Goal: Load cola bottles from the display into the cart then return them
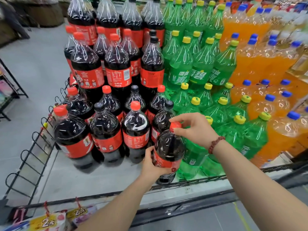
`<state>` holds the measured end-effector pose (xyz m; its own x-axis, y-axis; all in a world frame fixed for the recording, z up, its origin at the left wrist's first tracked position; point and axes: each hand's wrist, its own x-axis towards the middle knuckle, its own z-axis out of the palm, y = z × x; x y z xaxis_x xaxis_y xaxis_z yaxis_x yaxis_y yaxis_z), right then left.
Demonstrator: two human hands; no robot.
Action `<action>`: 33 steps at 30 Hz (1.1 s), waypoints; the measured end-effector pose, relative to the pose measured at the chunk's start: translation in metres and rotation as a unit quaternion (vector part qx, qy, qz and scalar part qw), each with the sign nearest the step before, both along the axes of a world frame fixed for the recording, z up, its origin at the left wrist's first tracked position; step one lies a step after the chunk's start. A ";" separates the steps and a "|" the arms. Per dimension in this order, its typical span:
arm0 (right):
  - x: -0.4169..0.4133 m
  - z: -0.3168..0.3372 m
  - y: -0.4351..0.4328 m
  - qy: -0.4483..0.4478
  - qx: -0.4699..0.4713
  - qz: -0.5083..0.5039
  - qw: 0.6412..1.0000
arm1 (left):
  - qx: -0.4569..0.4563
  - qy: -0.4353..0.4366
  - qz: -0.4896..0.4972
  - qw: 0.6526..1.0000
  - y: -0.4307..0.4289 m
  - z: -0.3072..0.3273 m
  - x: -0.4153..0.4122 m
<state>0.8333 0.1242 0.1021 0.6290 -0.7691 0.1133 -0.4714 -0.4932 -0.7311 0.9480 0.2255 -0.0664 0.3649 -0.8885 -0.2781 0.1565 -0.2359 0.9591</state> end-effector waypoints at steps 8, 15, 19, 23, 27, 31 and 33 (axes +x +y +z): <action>-0.005 -0.020 0.009 -0.087 0.026 -0.038 0.995 | -0.006 -0.010 -0.004 1.000 0.001 0.001 0.002; -0.008 -0.032 0.019 -0.136 0.029 -0.070 0.988 | -0.018 -0.019 -0.011 1.000 0.006 0.009 0.002; -0.027 -0.044 0.026 -0.157 0.044 -0.108 0.981 | -0.042 -0.065 0.016 0.997 0.014 0.015 0.003; -0.061 -0.063 0.036 -0.148 0.078 -0.125 0.978 | -0.062 -0.078 0.063 0.993 0.036 0.023 -0.008; -0.110 -0.080 0.051 -0.165 0.111 -0.159 0.967 | -0.076 -0.066 0.093 0.991 0.063 0.022 -0.050; -0.180 -0.091 0.072 -0.199 0.138 -0.197 0.950 | -0.082 -0.082 0.053 0.992 0.071 0.014 -0.118; -0.223 -0.098 0.083 -0.216 0.151 -0.227 0.938 | -0.082 -0.087 0.021 0.993 0.067 0.013 -0.160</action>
<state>0.6099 0.2068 0.0045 0.1748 -0.9845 0.0167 -0.2101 -0.0539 -0.9762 0.7879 0.2929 -0.0535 0.4326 -0.8996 -0.0603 -0.0089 -0.0711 0.9974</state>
